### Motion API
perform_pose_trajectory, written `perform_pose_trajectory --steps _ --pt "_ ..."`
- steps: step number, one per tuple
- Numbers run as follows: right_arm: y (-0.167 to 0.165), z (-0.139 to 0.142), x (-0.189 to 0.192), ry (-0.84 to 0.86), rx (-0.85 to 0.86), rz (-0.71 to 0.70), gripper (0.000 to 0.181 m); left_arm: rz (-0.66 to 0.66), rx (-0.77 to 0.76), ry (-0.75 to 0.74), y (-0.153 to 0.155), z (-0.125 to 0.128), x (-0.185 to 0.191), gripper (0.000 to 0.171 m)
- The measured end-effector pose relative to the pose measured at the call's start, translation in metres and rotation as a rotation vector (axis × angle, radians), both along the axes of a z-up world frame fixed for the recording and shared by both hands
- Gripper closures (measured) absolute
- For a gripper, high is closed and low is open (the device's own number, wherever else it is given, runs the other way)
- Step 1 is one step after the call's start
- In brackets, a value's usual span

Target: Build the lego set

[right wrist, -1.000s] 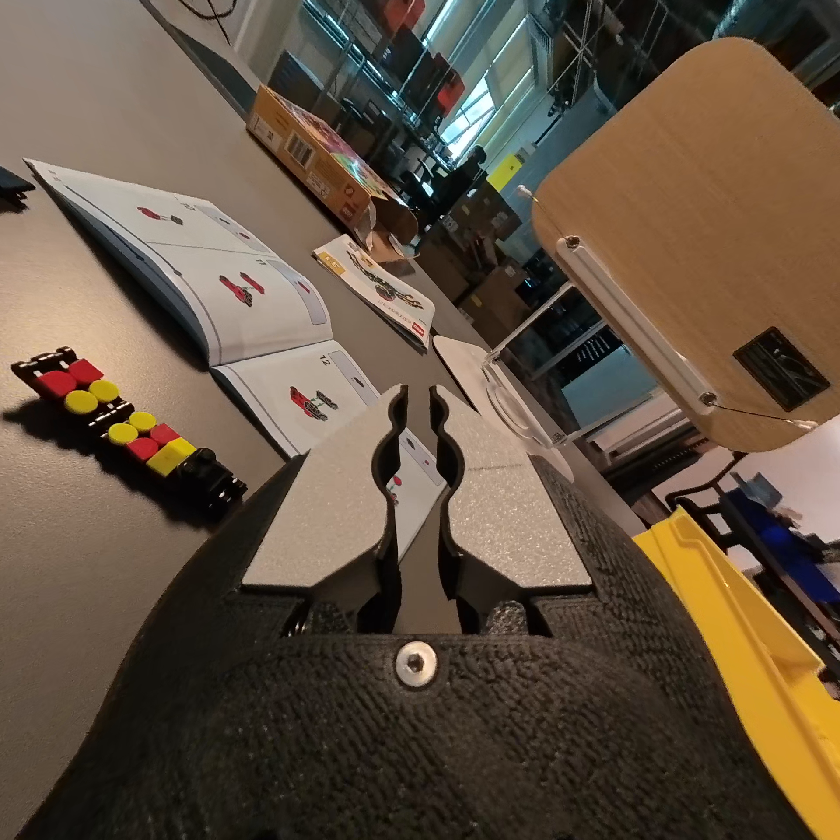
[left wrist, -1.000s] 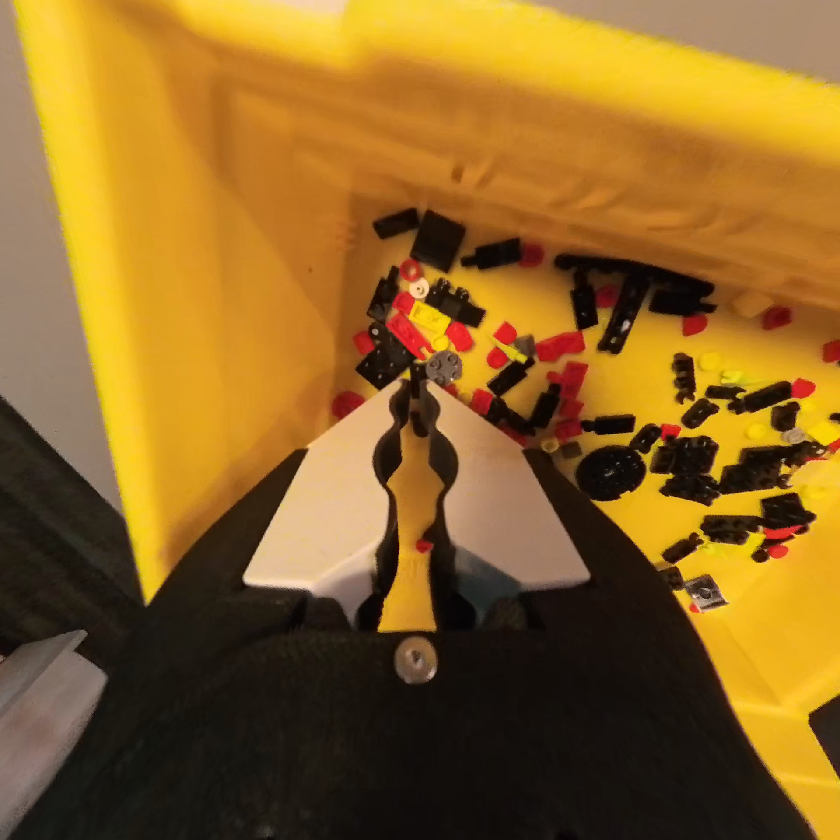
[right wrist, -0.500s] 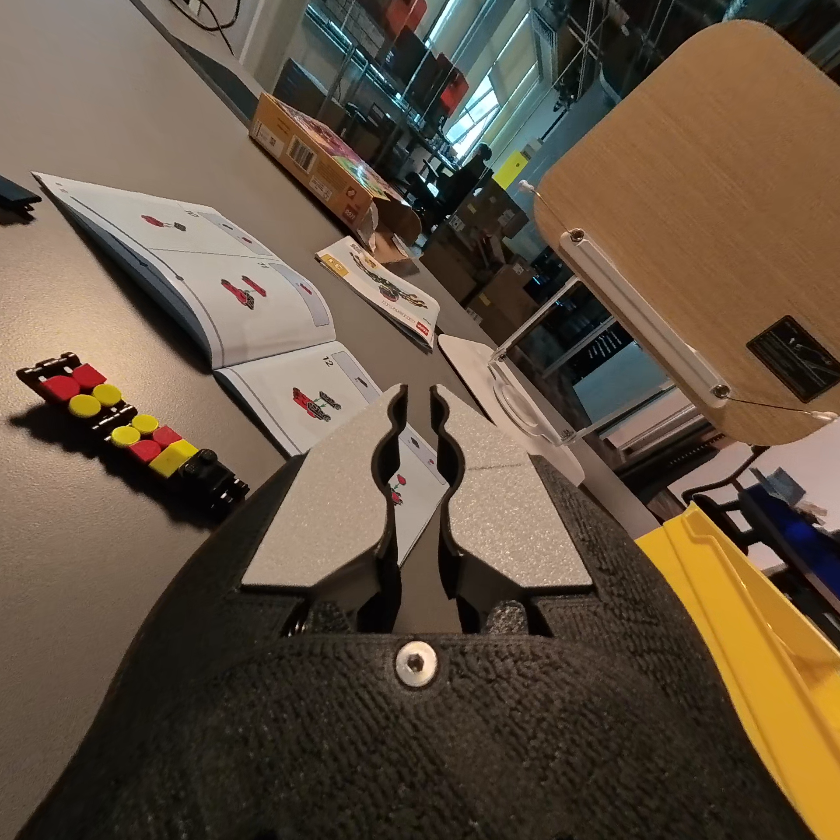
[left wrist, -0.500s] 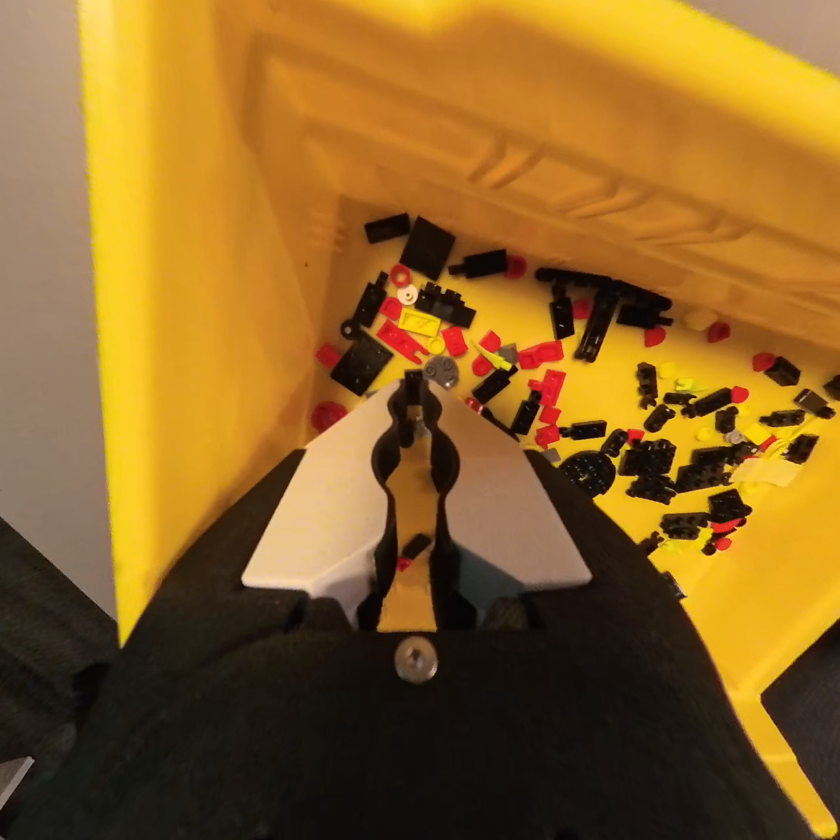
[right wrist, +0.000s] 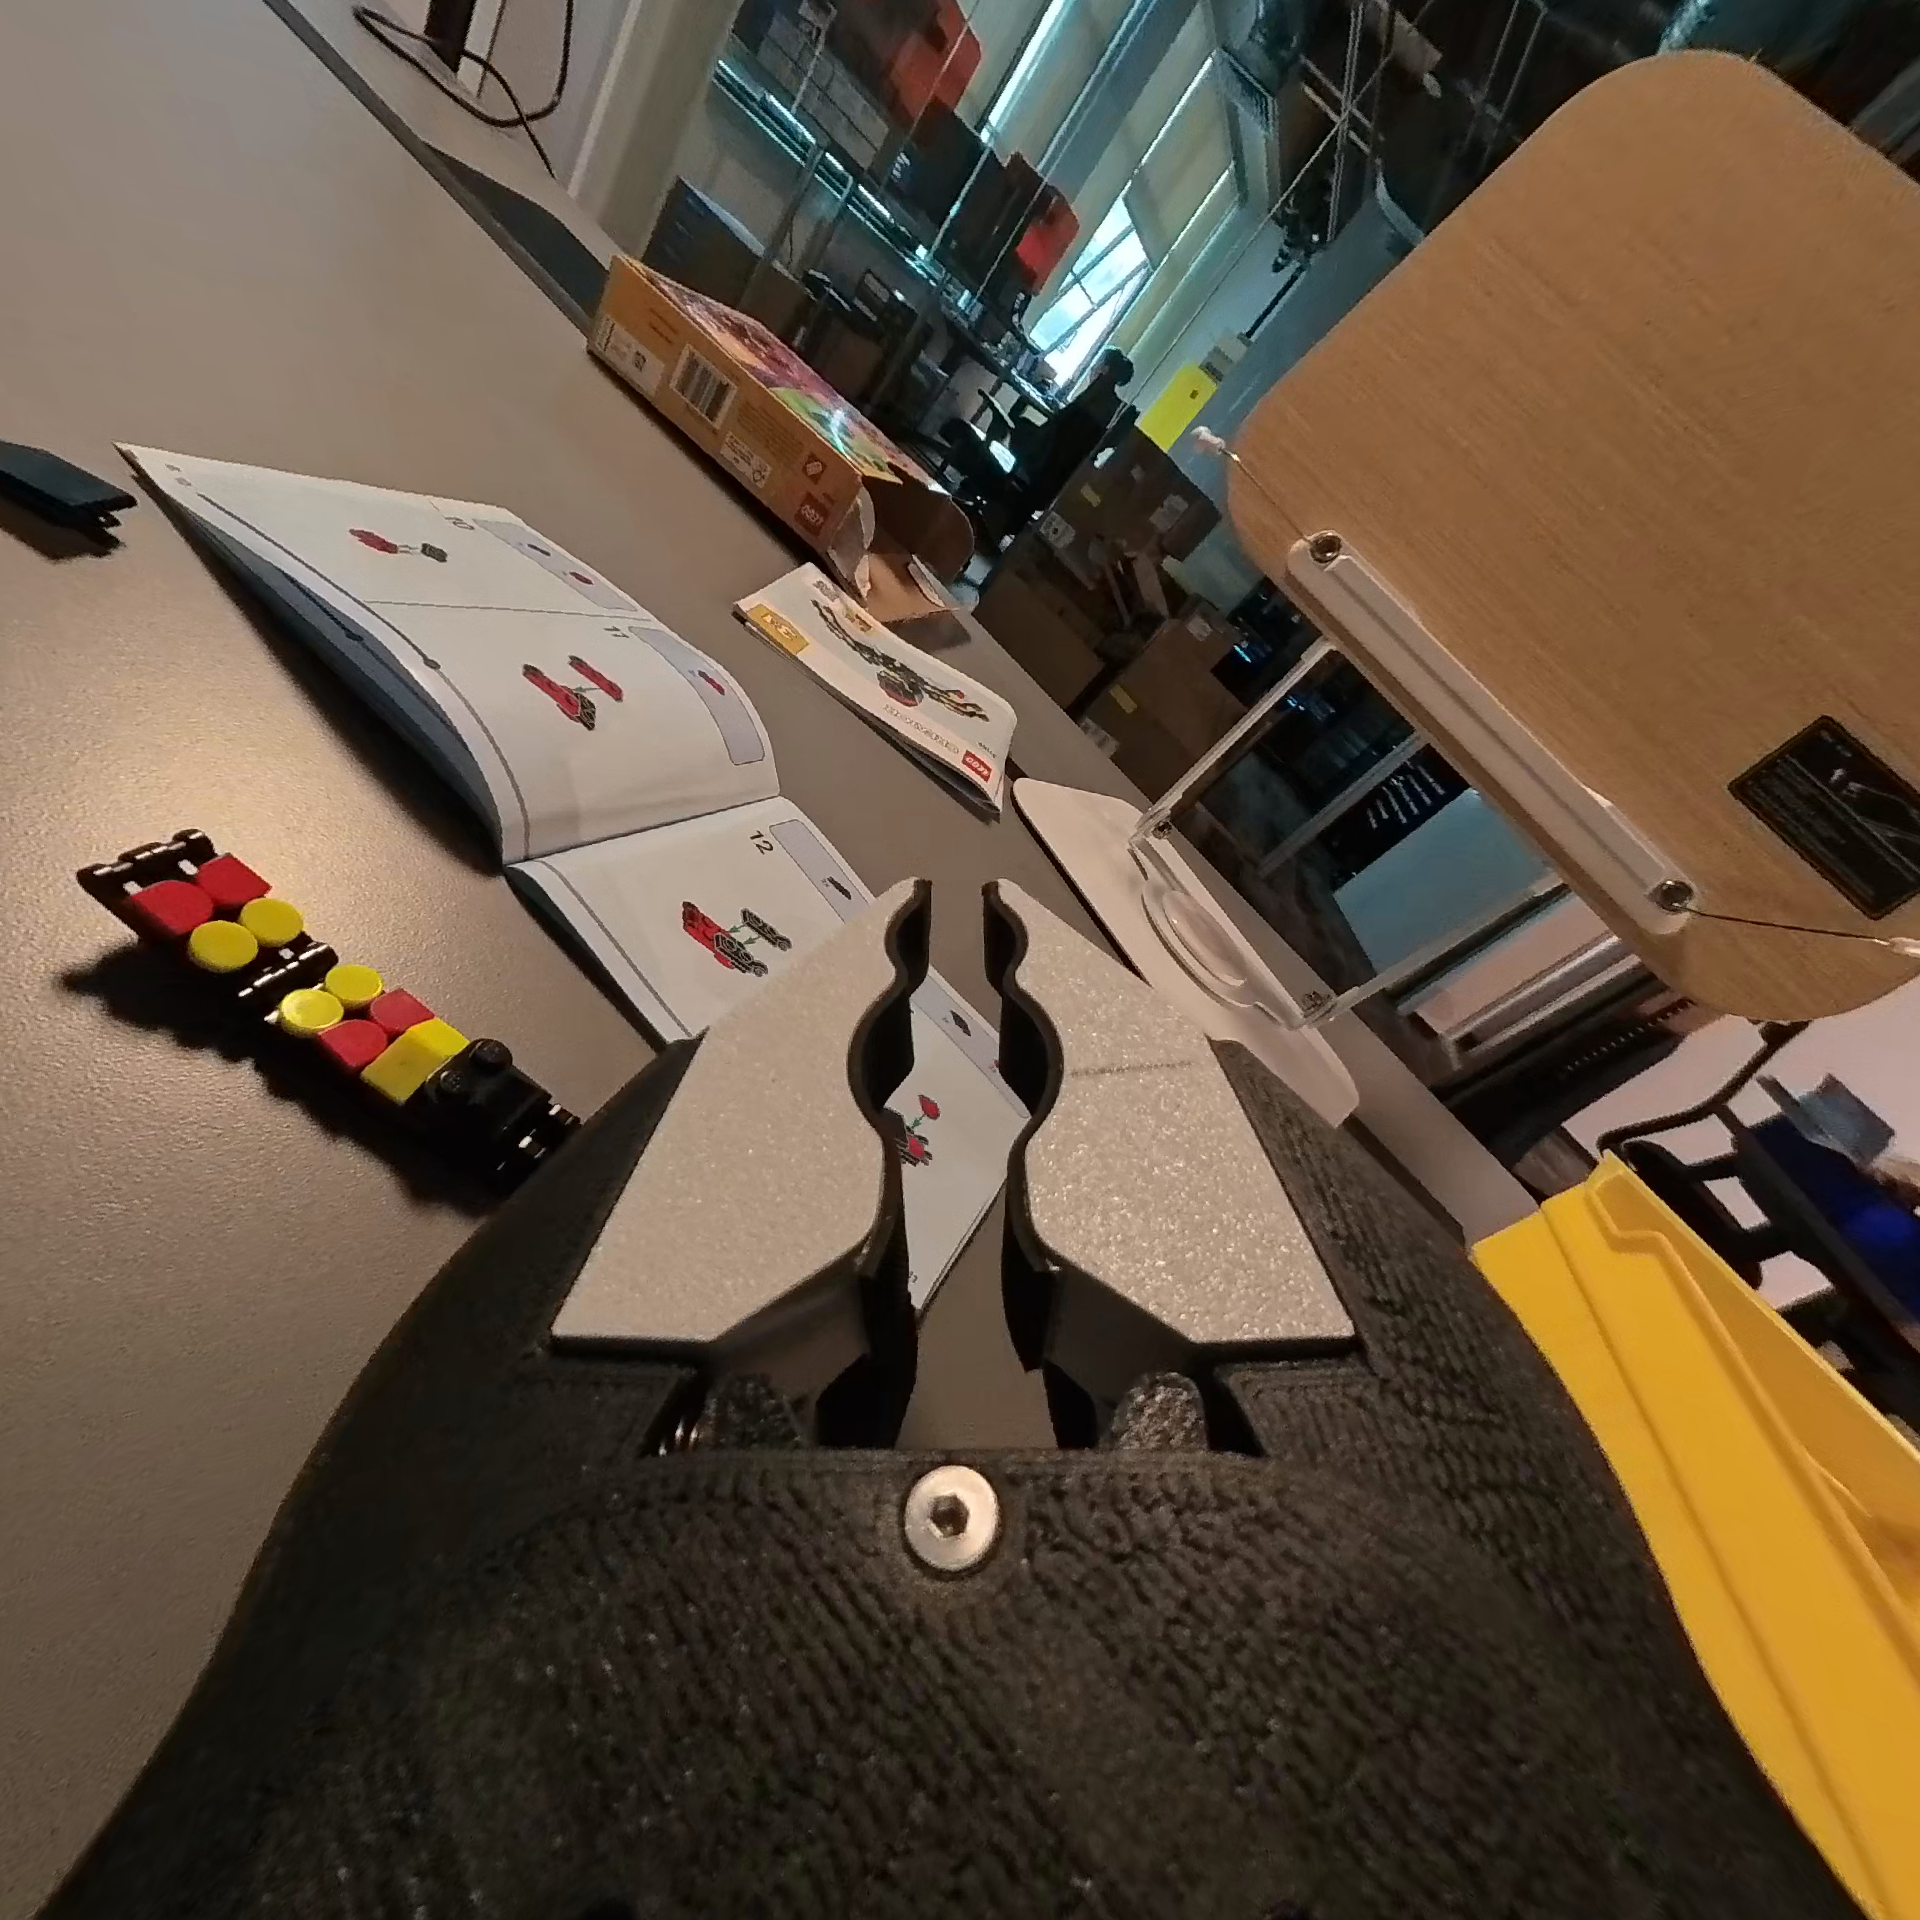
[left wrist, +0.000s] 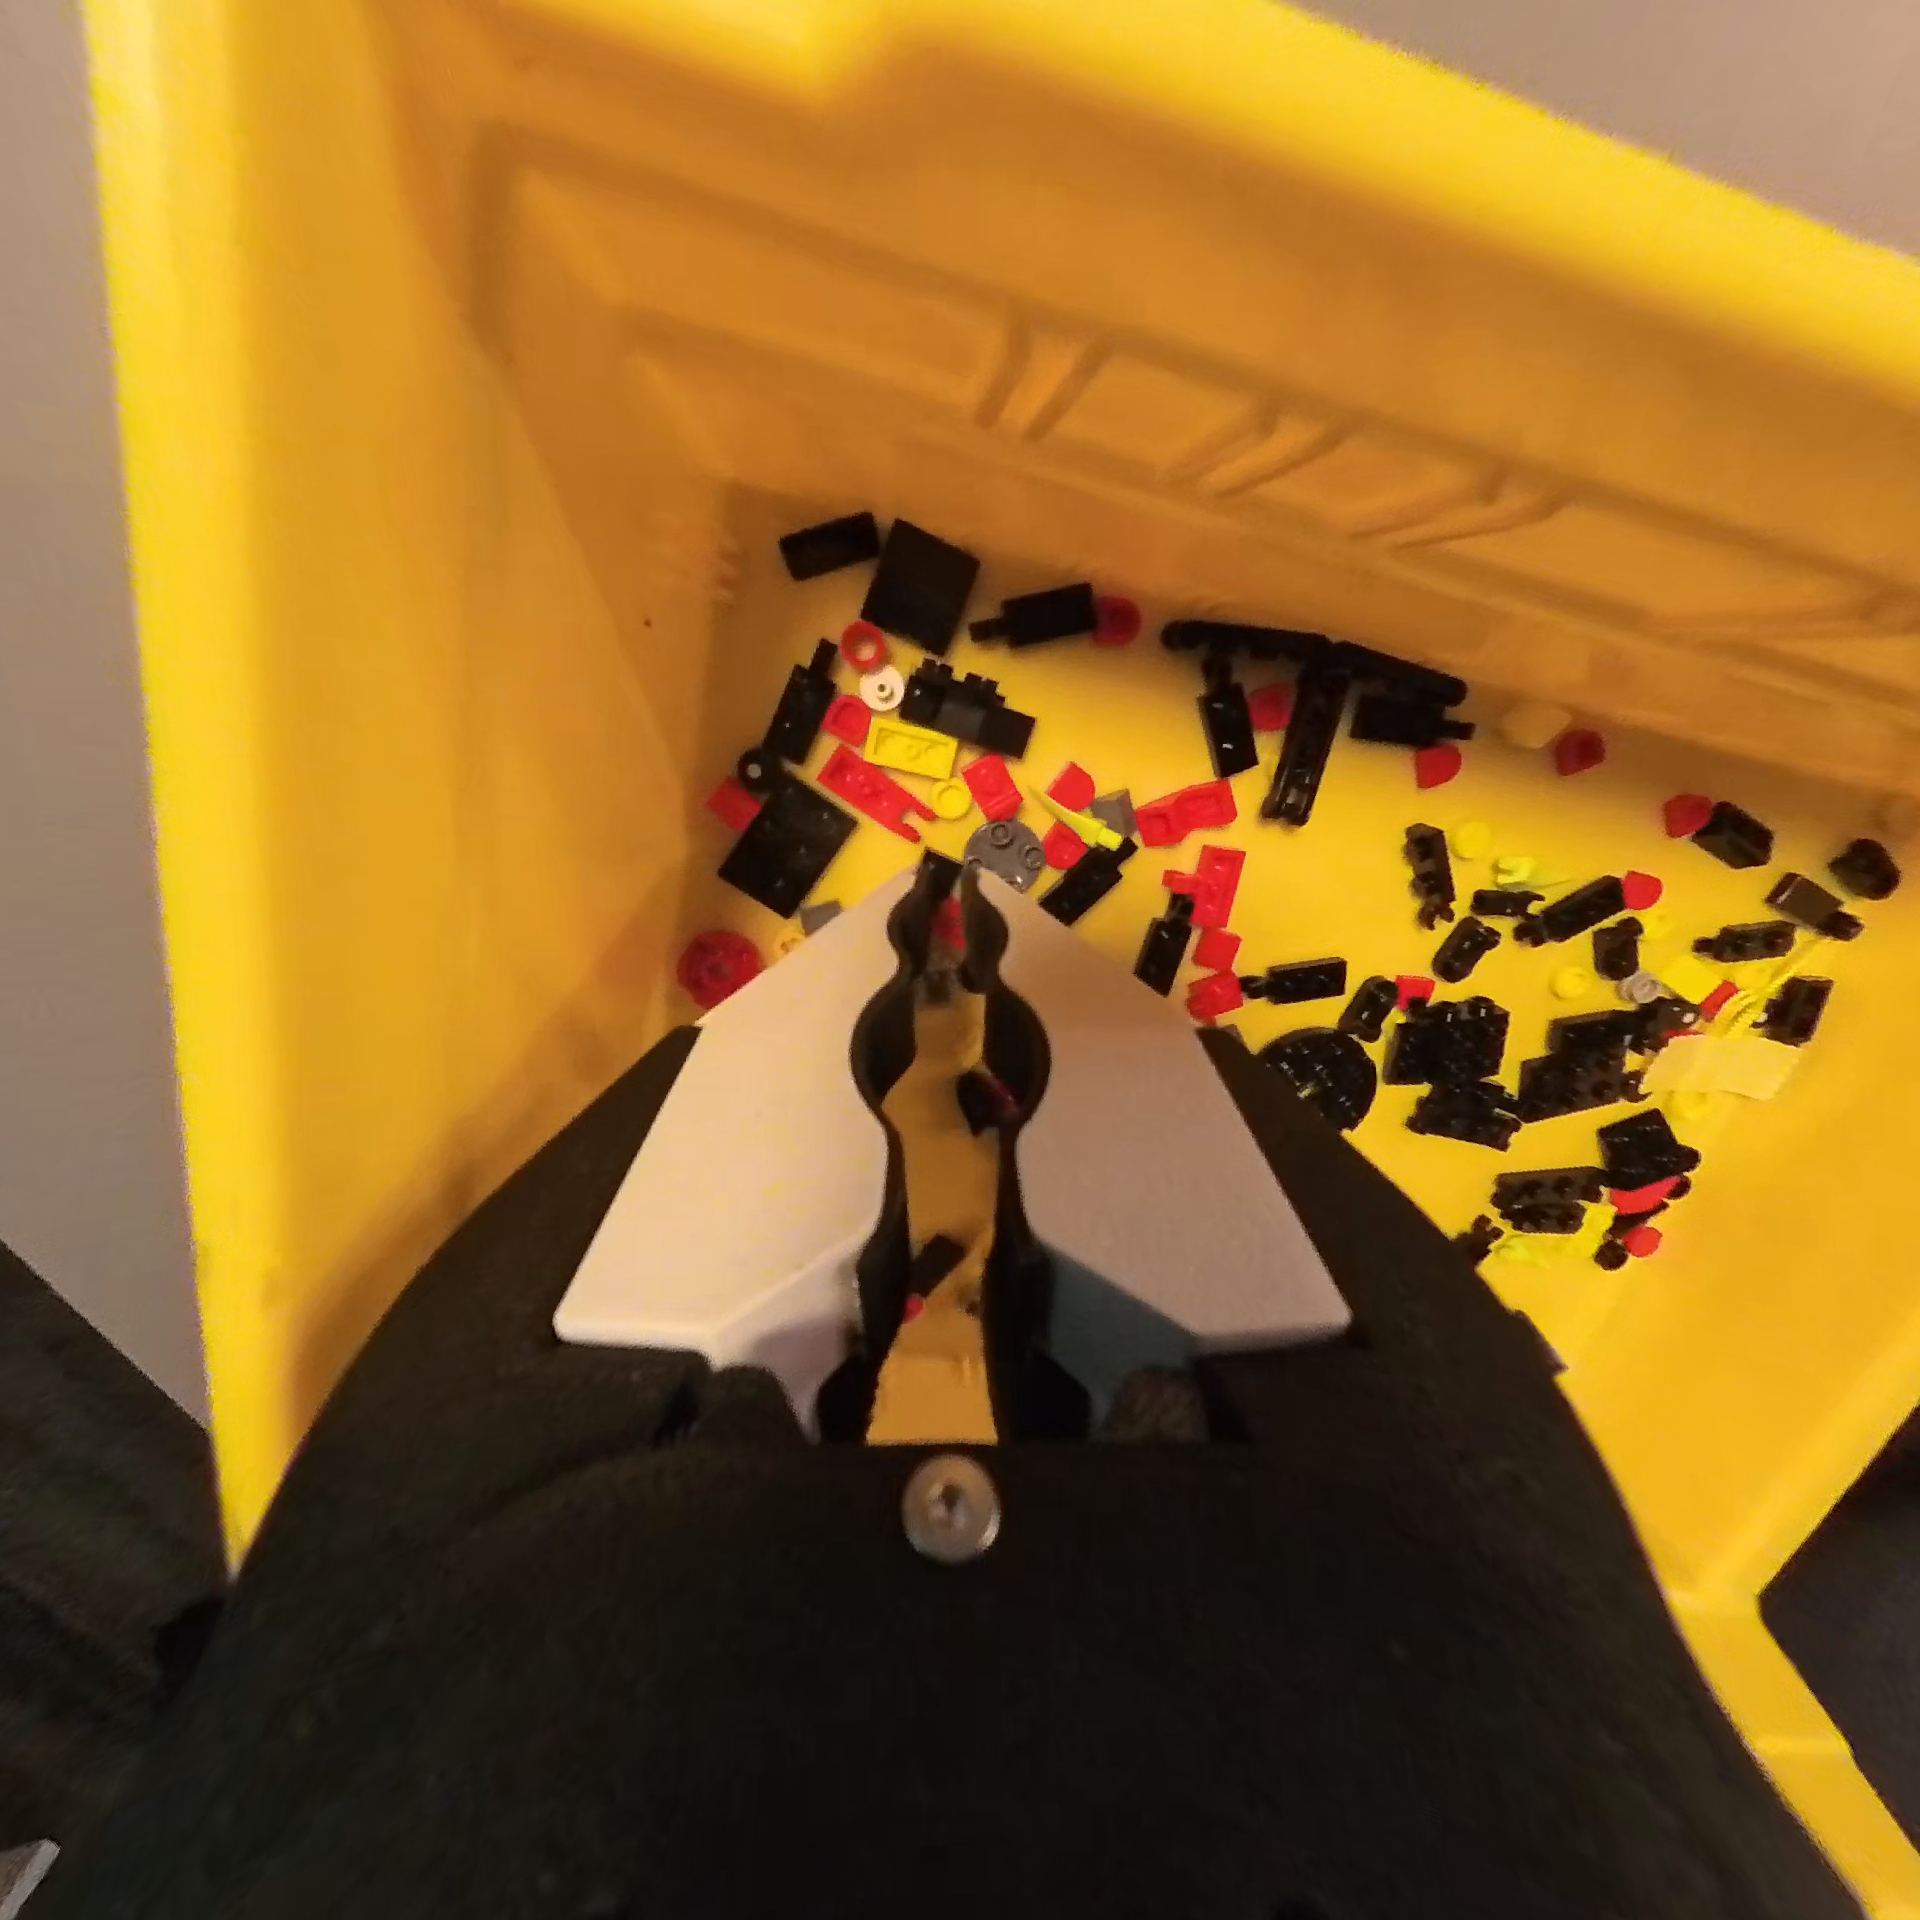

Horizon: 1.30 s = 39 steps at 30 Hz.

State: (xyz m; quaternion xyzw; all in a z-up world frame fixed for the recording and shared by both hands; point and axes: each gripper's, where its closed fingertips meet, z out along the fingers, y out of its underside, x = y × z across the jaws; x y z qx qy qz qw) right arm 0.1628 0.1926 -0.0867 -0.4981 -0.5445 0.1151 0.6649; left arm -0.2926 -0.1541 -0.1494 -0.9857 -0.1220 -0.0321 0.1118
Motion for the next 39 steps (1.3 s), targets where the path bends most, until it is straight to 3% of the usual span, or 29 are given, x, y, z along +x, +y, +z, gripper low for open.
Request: perform_pose_trajectory --steps 27,36,39 --pt "0.001 0.002 0.001 0.033 -0.036 0.010 0.172 -0.091 -0.021 0.042 -0.008 -0.004 0.000 0.170" --pt "-0.006 0.001 -0.005 0.012 -0.018 0.056 0.172 -0.103 0.085 0.118 0.003 0.021 -0.002 0.171" --pt "-0.008 0.003 -0.005 0.030 -0.028 0.073 0.172 -0.151 0.056 0.066 0.004 0.012 0.009 0.159"
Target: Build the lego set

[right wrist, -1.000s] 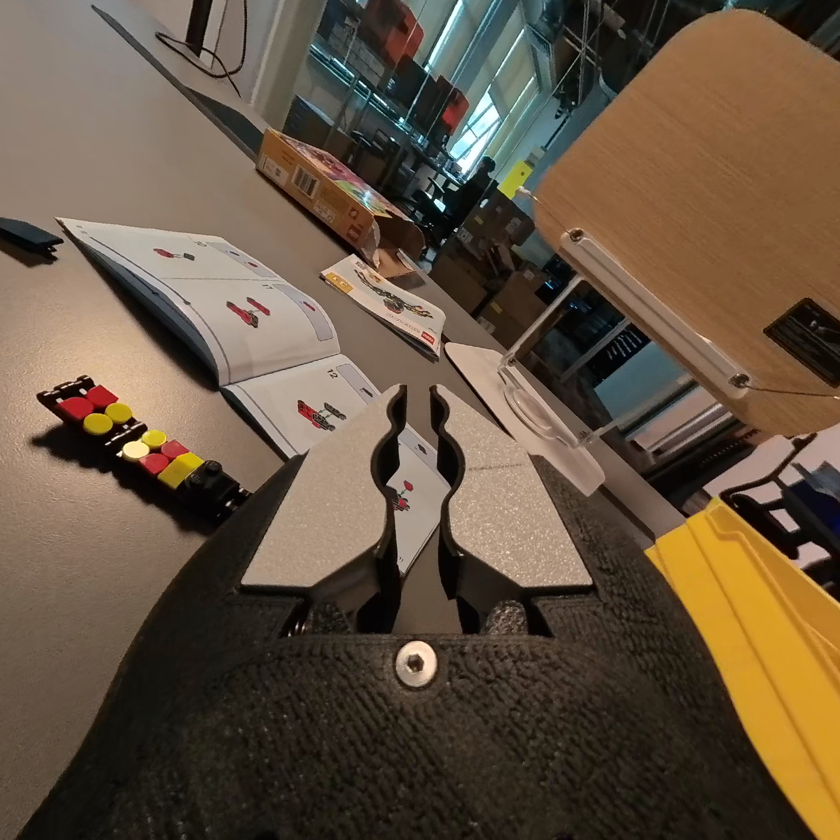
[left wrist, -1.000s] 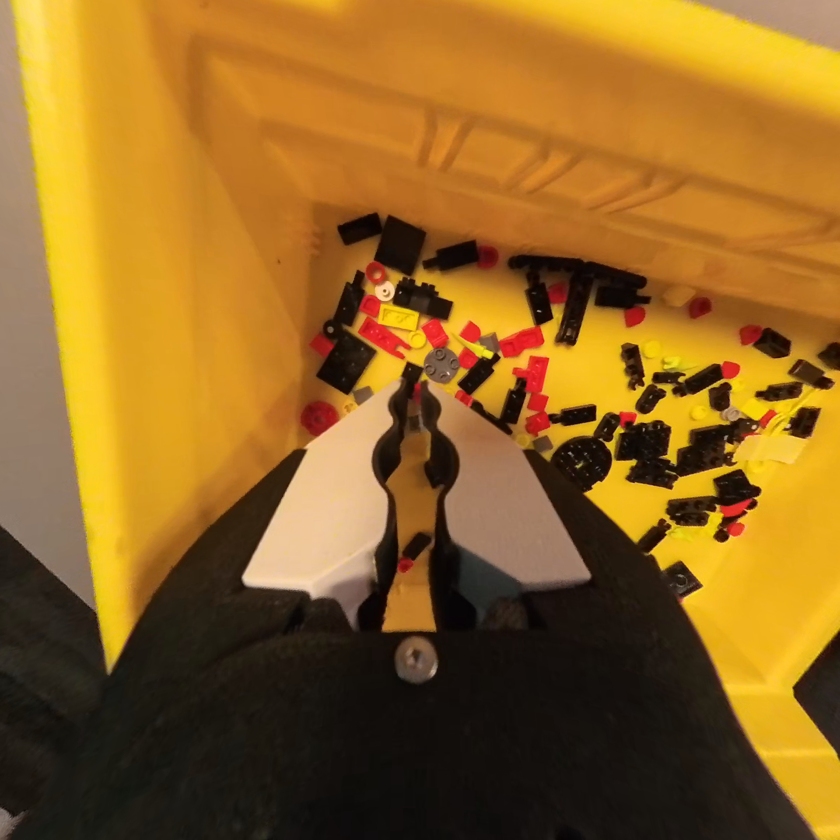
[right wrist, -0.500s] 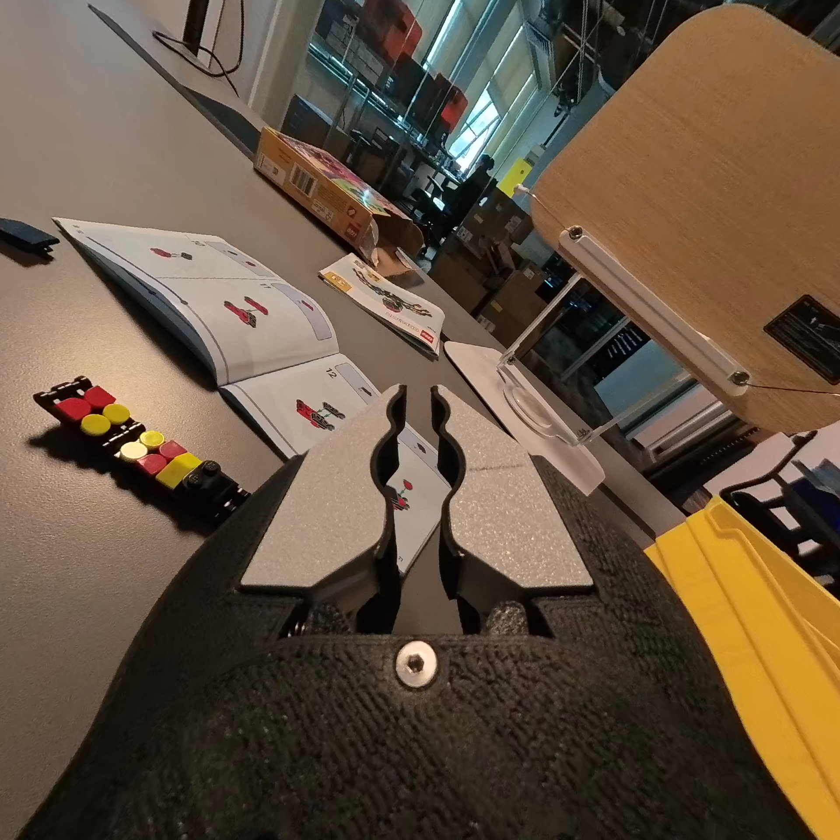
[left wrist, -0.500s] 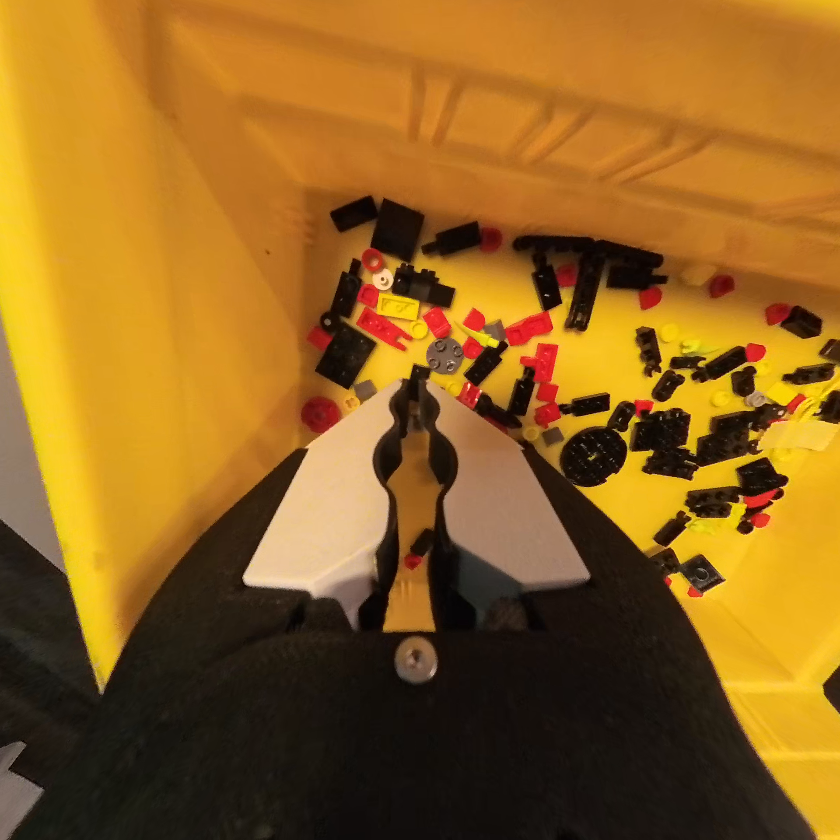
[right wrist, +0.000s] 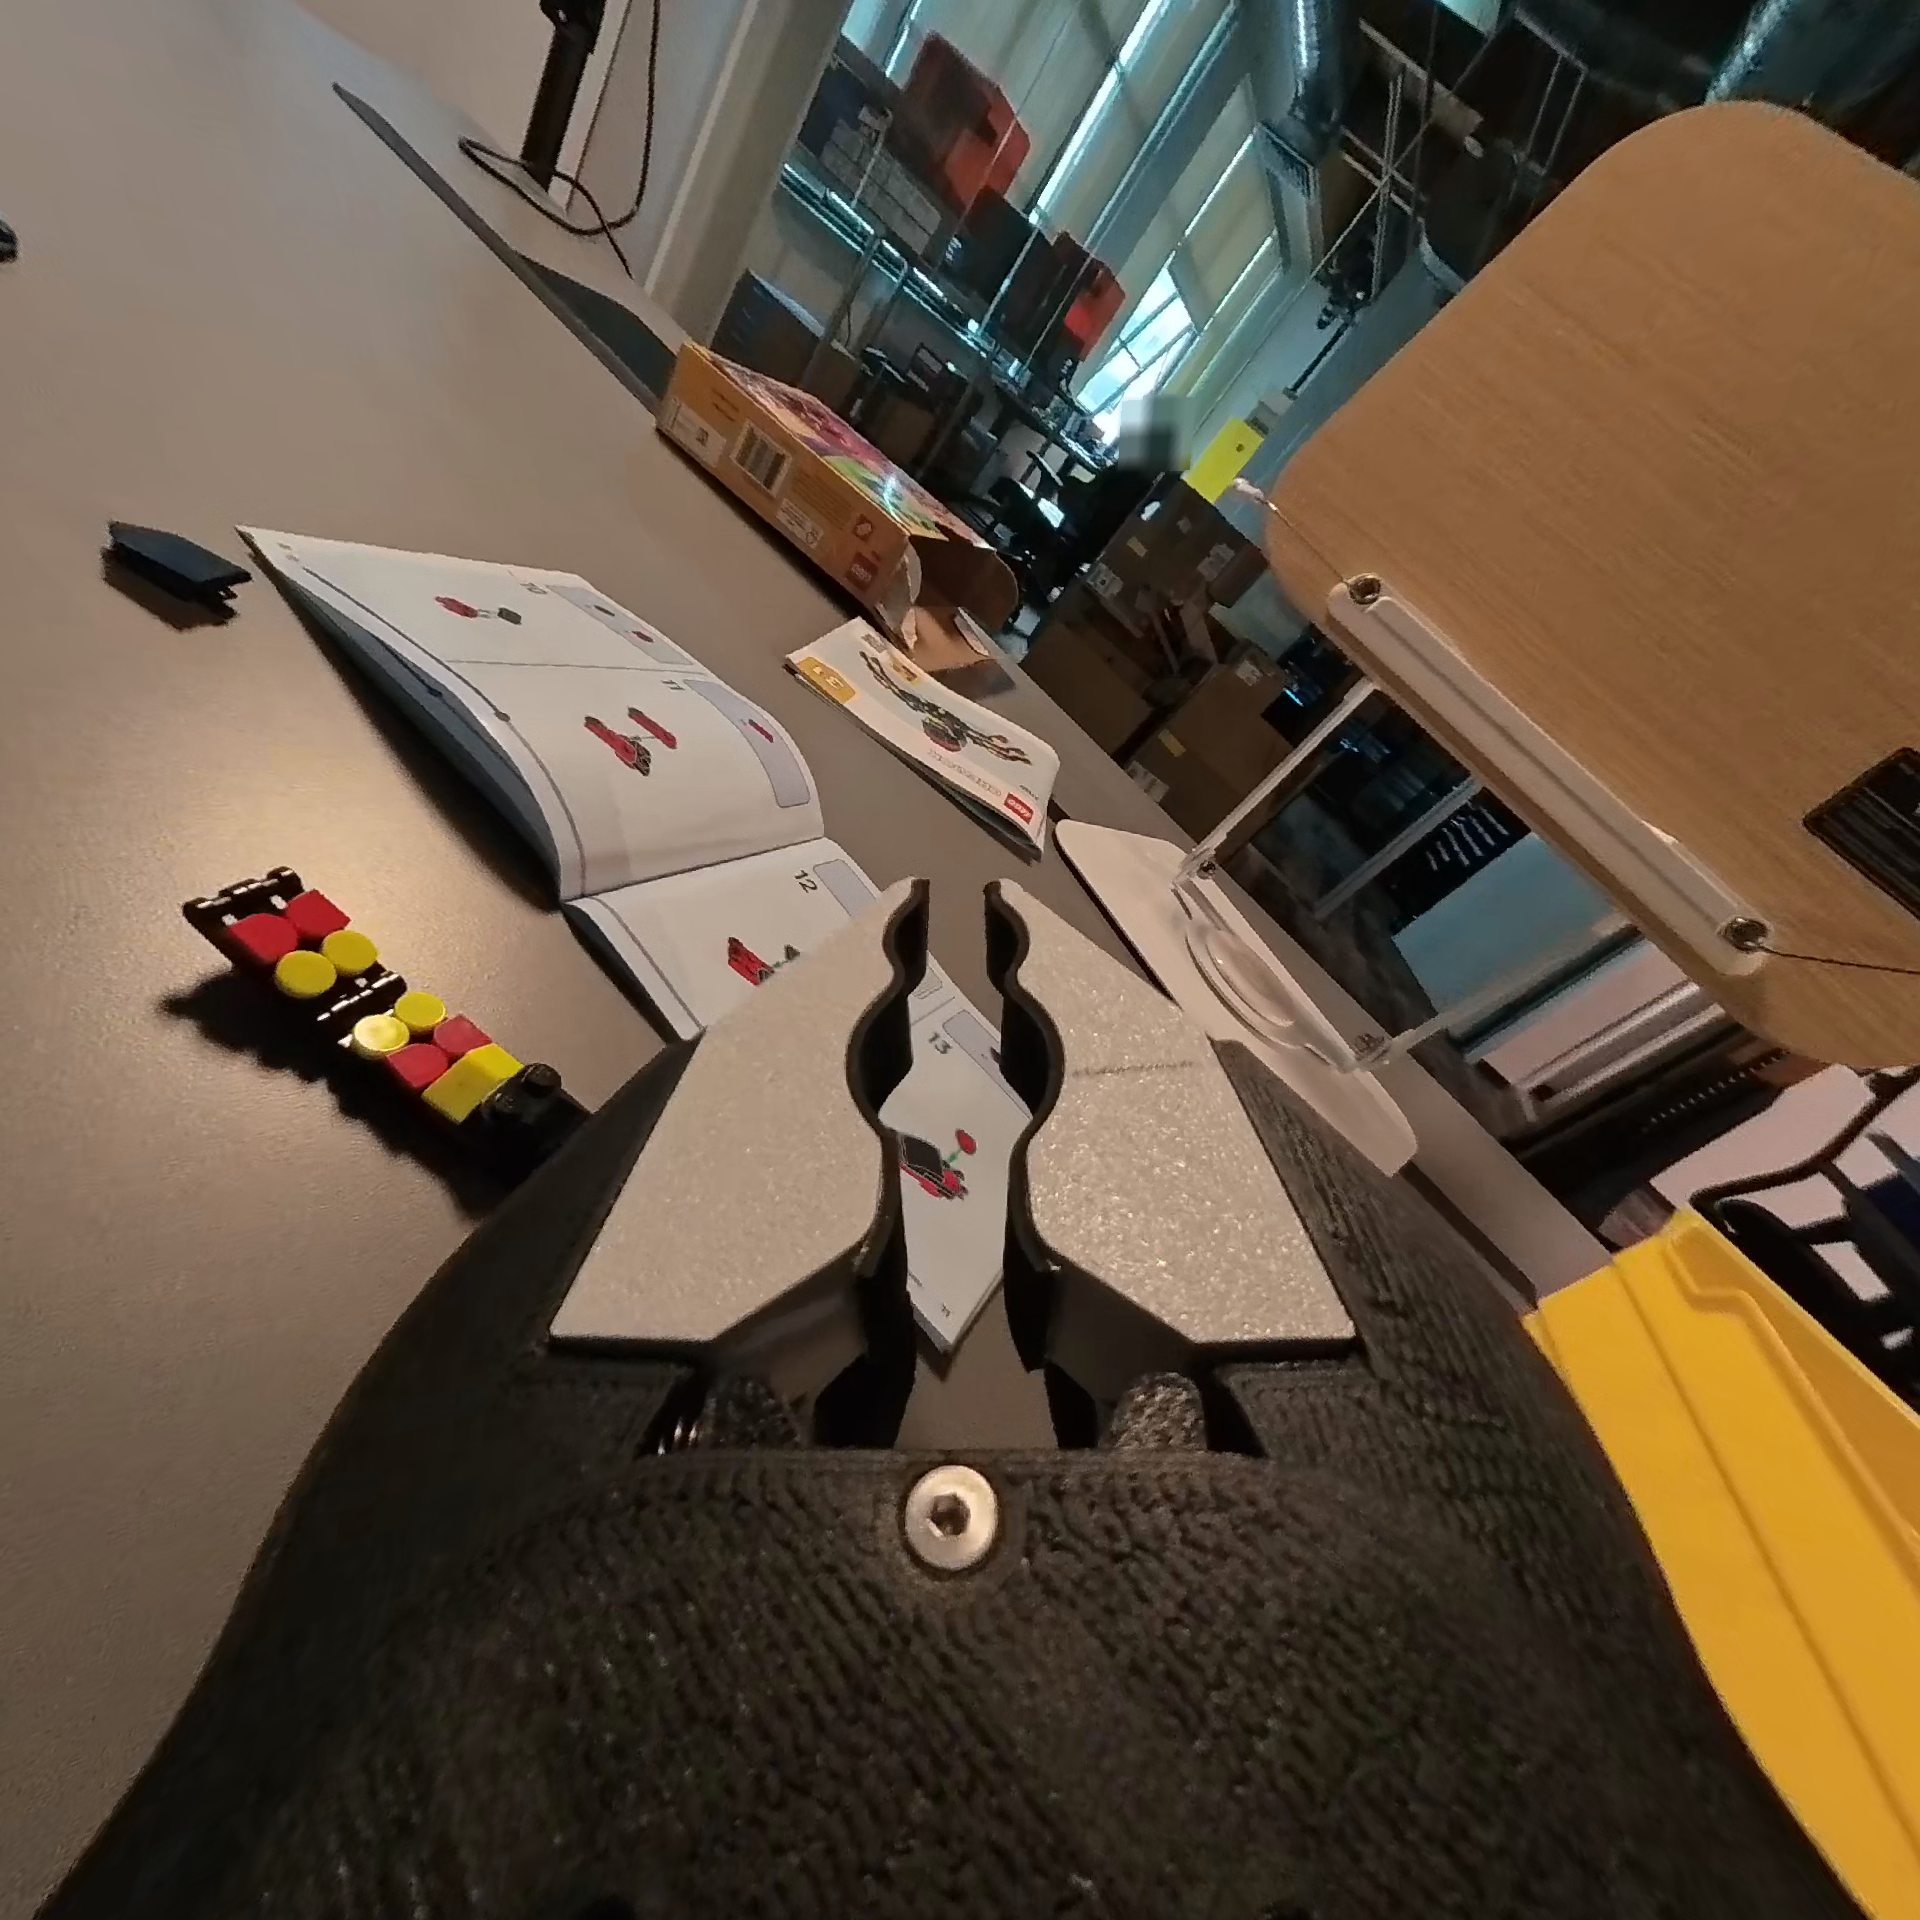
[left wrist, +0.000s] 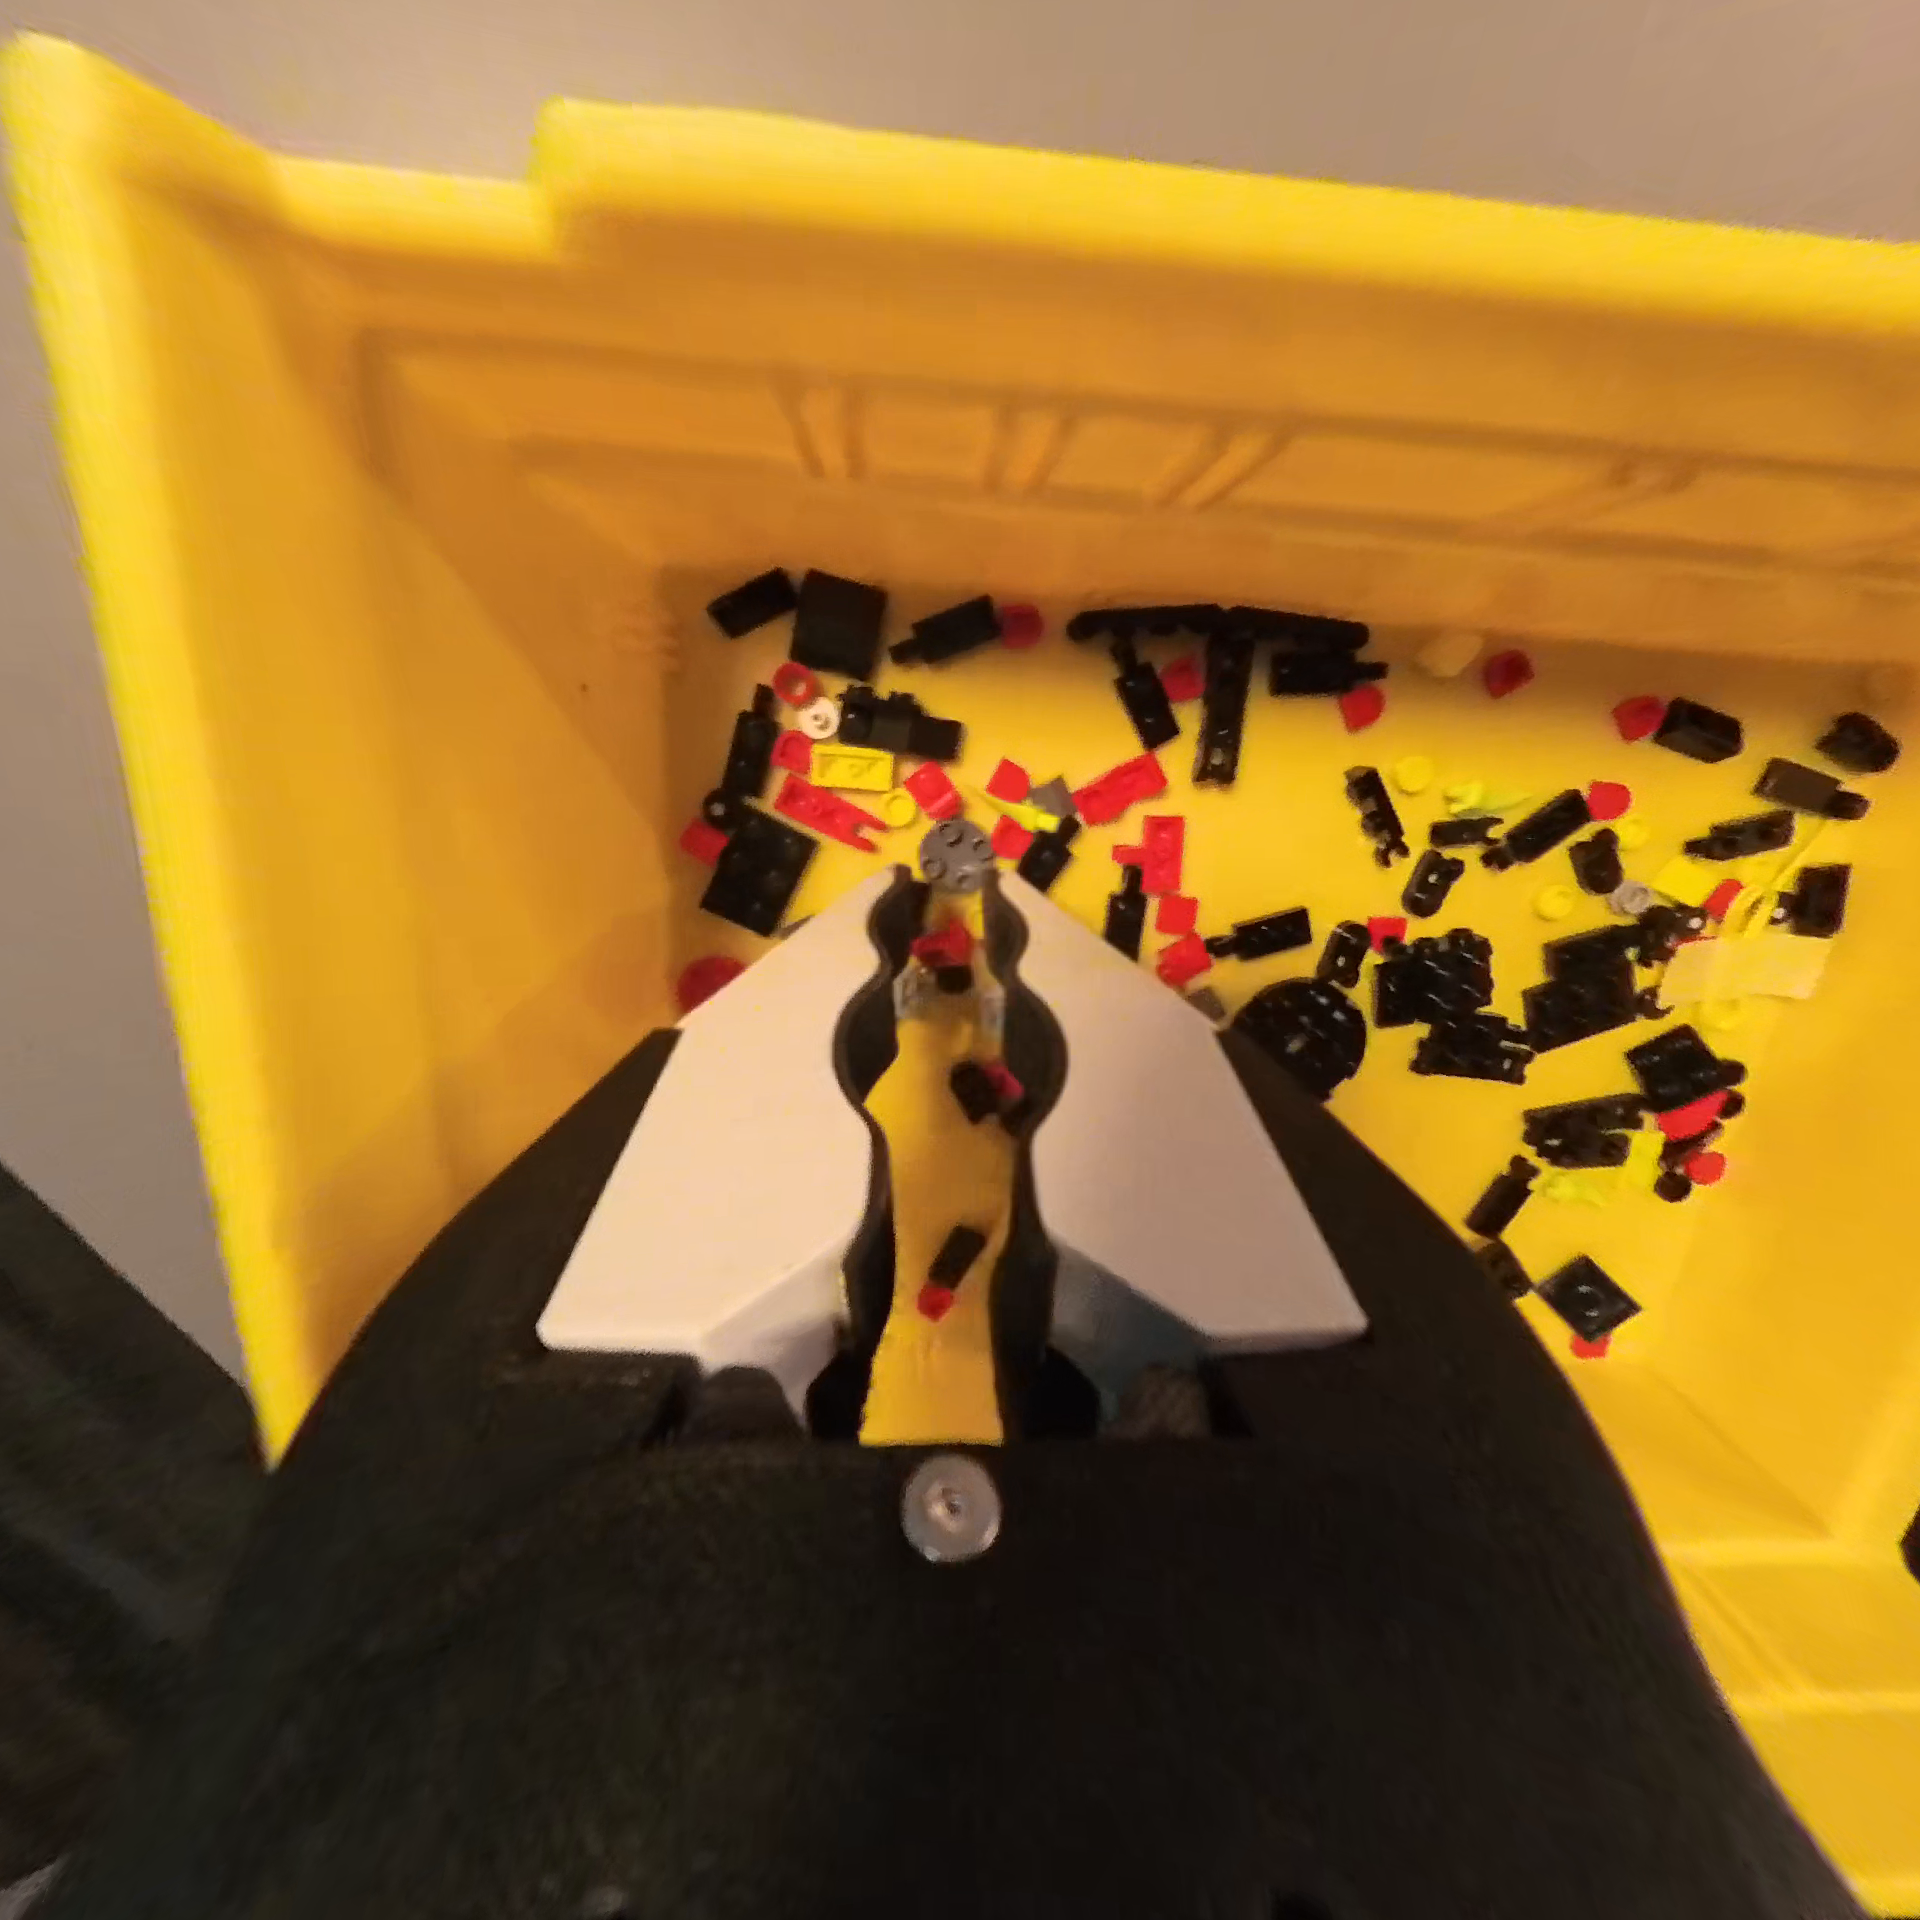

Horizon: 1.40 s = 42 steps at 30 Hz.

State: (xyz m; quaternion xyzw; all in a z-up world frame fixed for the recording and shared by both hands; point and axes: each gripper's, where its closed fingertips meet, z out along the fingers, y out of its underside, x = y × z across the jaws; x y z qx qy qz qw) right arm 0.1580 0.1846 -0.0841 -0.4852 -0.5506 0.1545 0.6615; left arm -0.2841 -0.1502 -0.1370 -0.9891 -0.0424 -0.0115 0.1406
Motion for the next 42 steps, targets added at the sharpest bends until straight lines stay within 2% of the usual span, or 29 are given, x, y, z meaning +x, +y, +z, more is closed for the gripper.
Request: perform_pose_trajectory --steps 4,13,21,23,25,28,30,32,34,36,37,39,42 --pt "-0.001 0.002 0.001 0.025 -0.019 0.013 0.172 0.027 -0.043 0.008 -0.002 -0.008 -0.004 0.156" --pt "-0.003 0.004 0.001 0.041 -0.032 0.030 0.172 0.078 -0.038 0.036 -0.007 -0.006 -0.006 0.158" --pt "-0.003 0.005 0.000 0.044 -0.034 0.033 0.172 0.132 -0.067 0.019 -0.014 -0.020 -0.010 0.152" --pt "-0.003 0.005 0.000 0.045 -0.034 0.034 0.172 0.133 -0.061 0.038 -0.014 -0.020 -0.013 0.154" --pt "-0.004 0.005 0.000 0.045 -0.034 0.036 0.172 0.138 -0.053 0.058 -0.014 -0.020 -0.015 0.164" --pt "-0.004 0.005 -0.001 0.046 -0.032 0.039 0.172 0.114 -0.066 0.096 -0.016 -0.020 -0.014 0.165" --pt "-0.004 0.006 0.000 0.049 -0.026 0.040 0.172 0.115 -0.073 0.162 -0.017 -0.013 -0.017 0.165" --pt "-0.006 0.008 -0.001 0.056 -0.013 0.045 0.172 0.113 0.083 0.266 0.000 0.022 -0.012 0.165" --pt "-0.010 0.009 -0.002 0.055 0.004 0.066 0.171 0.070 0.302 0.330 0.021 0.077 0.019 0.165" --pt "-0.016 0.009 -0.007 0.046 0.029 0.105 0.172 -0.015 0.478 0.356 0.033 0.124 0.073 0.165" --pt "-0.021 0.010 -0.010 0.043 0.045 0.130 0.171 -0.077 0.539 0.363 0.037 0.140 0.105 0.165" --pt "-0.032 0.012 -0.017 0.041 0.087 0.191 0.171 -0.199 0.619 0.390 0.042 0.154 0.169 0.165" --pt "-0.046 0.016 -0.026 0.042 0.160 0.272 0.171 -0.360 0.717 0.371 0.058 0.139 0.260 0.165"
